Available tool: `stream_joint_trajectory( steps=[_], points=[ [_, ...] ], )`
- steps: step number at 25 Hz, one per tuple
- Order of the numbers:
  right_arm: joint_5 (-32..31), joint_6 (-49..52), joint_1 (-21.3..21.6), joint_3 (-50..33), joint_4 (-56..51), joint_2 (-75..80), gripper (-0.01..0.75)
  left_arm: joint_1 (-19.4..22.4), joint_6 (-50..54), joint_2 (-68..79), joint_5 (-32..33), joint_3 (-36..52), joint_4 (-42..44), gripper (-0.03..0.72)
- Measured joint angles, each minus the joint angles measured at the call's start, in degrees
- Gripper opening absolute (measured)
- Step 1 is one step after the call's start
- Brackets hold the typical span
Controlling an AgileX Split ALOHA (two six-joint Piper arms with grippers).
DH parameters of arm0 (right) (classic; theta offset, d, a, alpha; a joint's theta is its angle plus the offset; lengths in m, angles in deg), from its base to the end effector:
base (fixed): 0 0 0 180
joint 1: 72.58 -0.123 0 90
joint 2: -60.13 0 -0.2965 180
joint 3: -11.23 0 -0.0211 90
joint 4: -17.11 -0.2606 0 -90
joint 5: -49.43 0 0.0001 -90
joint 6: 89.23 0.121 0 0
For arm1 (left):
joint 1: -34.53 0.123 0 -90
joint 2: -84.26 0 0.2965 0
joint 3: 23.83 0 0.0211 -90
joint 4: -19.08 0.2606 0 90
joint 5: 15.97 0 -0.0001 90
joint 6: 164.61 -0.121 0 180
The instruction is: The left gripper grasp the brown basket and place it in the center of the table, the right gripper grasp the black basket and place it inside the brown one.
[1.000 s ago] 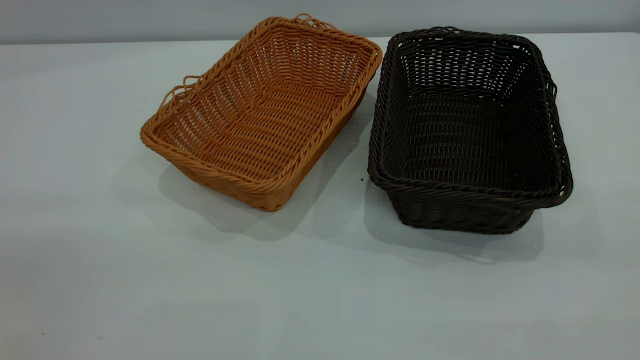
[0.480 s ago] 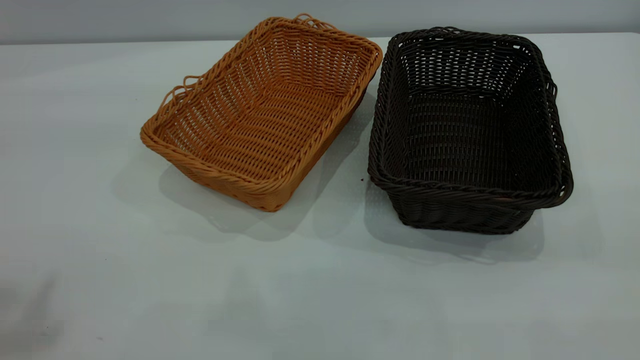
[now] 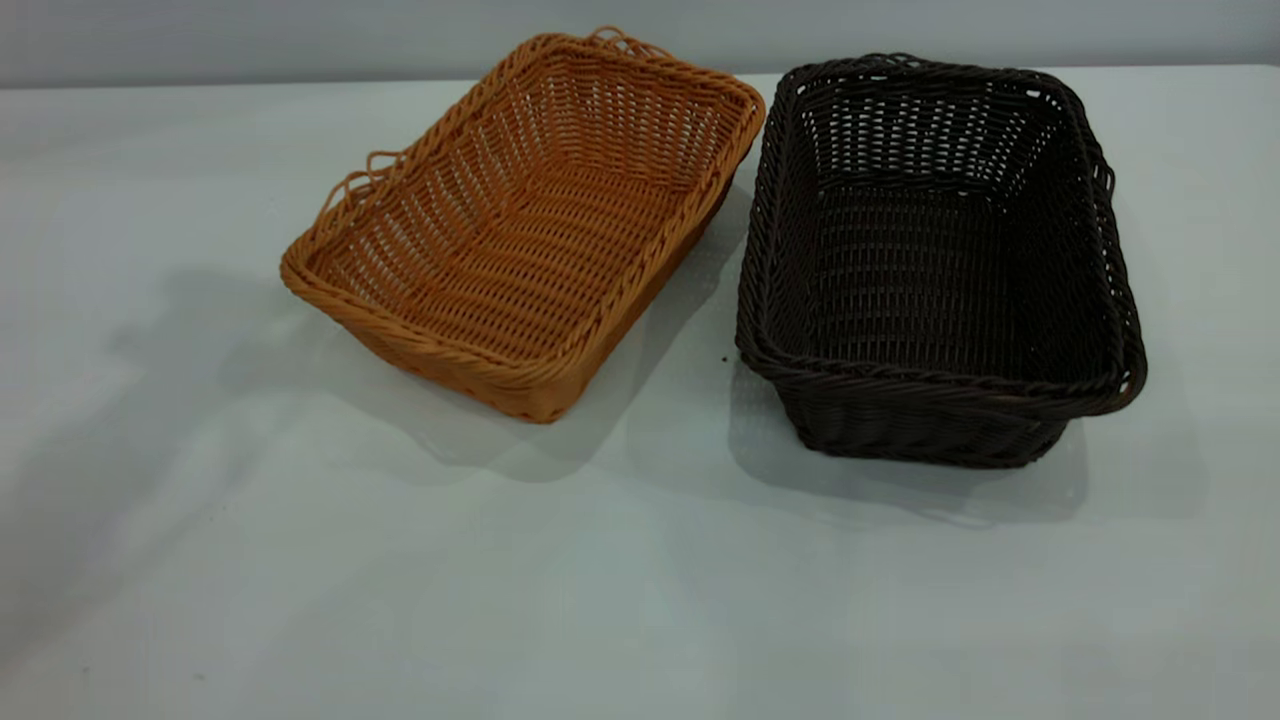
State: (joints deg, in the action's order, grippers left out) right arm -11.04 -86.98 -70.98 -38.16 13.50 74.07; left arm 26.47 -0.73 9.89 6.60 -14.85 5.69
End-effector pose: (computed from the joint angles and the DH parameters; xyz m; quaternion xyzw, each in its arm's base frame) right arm 0.0362 0.0056 0.2630 0.0304 0.8812 0.0342 0.4706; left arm 0.4028 -0.0679 0.2315 0.1116 0.9217 -0.0553 0.3673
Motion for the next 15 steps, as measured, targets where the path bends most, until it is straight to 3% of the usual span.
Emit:
stream_joint_trajectory(
  steps=[9, 15],
  points=[
    [10.7, 2.2, 0.0, 2.4, -0.4, 25.3, 0.574, -5.6, -2.9, 27.1, 0.6, -20.6, -0.1, 0.552],
    [16.1, 1.7, 0.0, 2.4, -6.6, 42.1, 0.574, -6.9, -2.9, 37.5, 1.3, -28.1, -0.2, 0.552]
  ],
)
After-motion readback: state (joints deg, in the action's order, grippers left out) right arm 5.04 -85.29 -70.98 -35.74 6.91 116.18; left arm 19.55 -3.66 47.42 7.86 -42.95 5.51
